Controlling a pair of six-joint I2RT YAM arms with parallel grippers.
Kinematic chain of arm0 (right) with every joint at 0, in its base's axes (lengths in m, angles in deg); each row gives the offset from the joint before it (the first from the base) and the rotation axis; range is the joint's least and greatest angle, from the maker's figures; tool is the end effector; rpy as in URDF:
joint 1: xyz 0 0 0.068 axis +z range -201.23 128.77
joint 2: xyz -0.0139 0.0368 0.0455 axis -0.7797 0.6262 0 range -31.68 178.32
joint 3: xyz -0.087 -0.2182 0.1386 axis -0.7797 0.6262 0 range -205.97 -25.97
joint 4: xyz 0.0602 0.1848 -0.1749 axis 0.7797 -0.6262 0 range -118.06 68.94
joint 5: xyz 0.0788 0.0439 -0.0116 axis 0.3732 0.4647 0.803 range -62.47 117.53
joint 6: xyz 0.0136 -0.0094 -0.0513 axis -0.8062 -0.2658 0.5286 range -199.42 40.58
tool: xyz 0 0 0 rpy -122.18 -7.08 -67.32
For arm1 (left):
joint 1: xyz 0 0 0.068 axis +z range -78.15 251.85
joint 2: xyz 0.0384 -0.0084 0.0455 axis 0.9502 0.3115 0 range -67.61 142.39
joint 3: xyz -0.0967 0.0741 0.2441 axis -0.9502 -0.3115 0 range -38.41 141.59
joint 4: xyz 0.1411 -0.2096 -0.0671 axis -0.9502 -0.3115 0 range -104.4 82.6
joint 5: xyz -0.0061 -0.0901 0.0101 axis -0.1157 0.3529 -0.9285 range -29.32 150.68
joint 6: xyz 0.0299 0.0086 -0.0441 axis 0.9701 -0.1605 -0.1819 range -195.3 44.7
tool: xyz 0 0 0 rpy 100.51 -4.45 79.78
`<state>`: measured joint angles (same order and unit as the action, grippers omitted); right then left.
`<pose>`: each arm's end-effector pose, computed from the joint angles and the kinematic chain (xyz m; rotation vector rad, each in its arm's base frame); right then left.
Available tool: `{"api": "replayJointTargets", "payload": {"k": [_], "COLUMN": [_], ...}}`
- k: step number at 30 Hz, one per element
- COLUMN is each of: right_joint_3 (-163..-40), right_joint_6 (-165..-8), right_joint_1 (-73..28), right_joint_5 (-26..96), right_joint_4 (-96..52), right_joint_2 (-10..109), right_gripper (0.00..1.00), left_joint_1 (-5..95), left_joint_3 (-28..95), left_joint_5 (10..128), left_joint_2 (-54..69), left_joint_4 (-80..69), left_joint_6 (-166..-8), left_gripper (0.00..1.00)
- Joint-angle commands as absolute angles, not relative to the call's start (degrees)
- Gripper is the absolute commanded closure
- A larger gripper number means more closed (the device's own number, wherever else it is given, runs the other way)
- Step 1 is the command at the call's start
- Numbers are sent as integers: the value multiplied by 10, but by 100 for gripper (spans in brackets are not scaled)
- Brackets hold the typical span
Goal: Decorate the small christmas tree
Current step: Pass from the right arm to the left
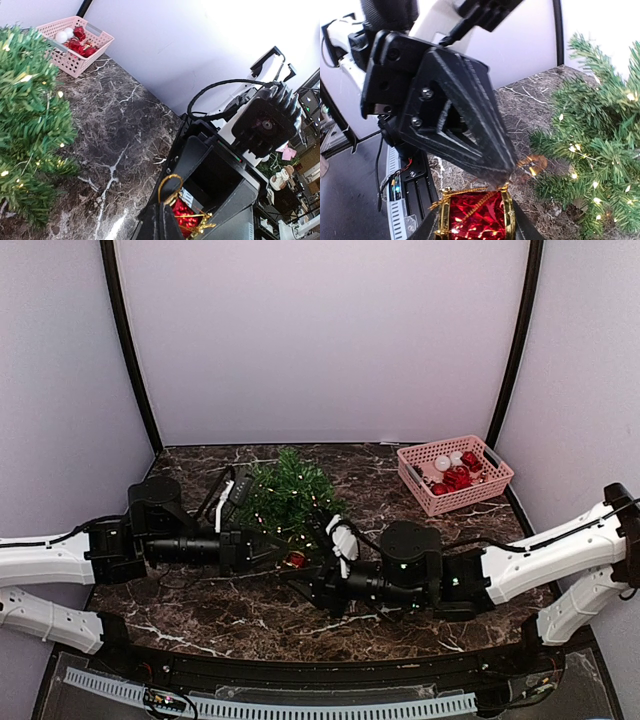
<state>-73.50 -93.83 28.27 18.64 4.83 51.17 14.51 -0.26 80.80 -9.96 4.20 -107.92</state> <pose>0.0656 0.3229 0.2648 -0.8938 1.6277 1.0495 0.1171 -0.2054 0.2965 0.6972 1.8029 -1.4156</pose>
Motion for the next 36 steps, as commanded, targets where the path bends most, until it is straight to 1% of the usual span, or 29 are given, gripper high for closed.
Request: {"api": "replayJointTargets", "payload": {"k": [1, 11, 14, 15, 16, 17, 19, 20, 21, 22, 23, 24, 25, 26, 31, 32, 34, 36], "right_joint_3": [-718, -724, -720, -719, -717, -715, -719, -725, -731, -739, -745, -751, -758, -766, -810, -824, -828, -828], "right_joint_6": [-971, -1000, -1007, -1011, -1013, -1010, -1000, -992, -985, -979, -974, -971, -968, -966, -948, -939, -933, -931], "right_joint_1": [278, 266, 255, 246, 241, 238, 232, 230, 229, 229, 229, 229, 229, 229, 234, 236, 237, 238], "right_joint_5": [129, 129, 165, 186, 202, 220, 260, 280, 302, 321, 340, 359, 377, 394, 455, 464, 463, 461], "right_joint_4": [145, 210, 216, 215, 210, 203, 176, 157, 137, 115, 100, 81, 68, 54, -5, -24, -30, -31], "right_joint_2": [535, 599, 600, 597, 591, 584, 570, 563, 556, 550, 544, 539, 536, 533, 536, 541, 541, 540], "right_gripper": [63, 64, 64, 64, 64, 64, 64, 64, 64, 64, 64, 64, 64, 64, 64, 64, 64, 64], "left_joint_1": [146, 147, 149, 154, 157, 167, 188, 196, 211, 217, 226, 228, 229, 230, 230, 229, 230, 230], "left_joint_3": [-30, -59, -58, -55, -51, -44, -31, -26, -18, -15, -2, 7, 26, 38, 112, 125, 135, 142], "left_joint_5": [744, 672, 667, 670, 674, 688, 725, 763, 785, 834, 858, 900, 918, 954, 1046, 1096, 1104, 1101], "left_joint_2": [-135, -154, -167, -170, -175, -178, -187, -191, -191, -189, -185, -173, -164, -146, -86, -64, -55, -51], "left_joint_4": [17, -26, -33, -40, -44, -55, -68, -69, -65, -60, -51, -50, -55, -65, -106, -102, -117, -135], "left_joint_6": [-1115, -1137, -1144, -1145, -1146, -1145, -1133, -1129, -1121, -1118, -1109, -1103, -1087, -1081, -1035, -1032, -1027, -1017], "left_gripper": [100, 100, 100, 99, 92, 89, 79, 77, 71, 68, 63, 61, 58, 57, 49, 47, 47, 51]}}
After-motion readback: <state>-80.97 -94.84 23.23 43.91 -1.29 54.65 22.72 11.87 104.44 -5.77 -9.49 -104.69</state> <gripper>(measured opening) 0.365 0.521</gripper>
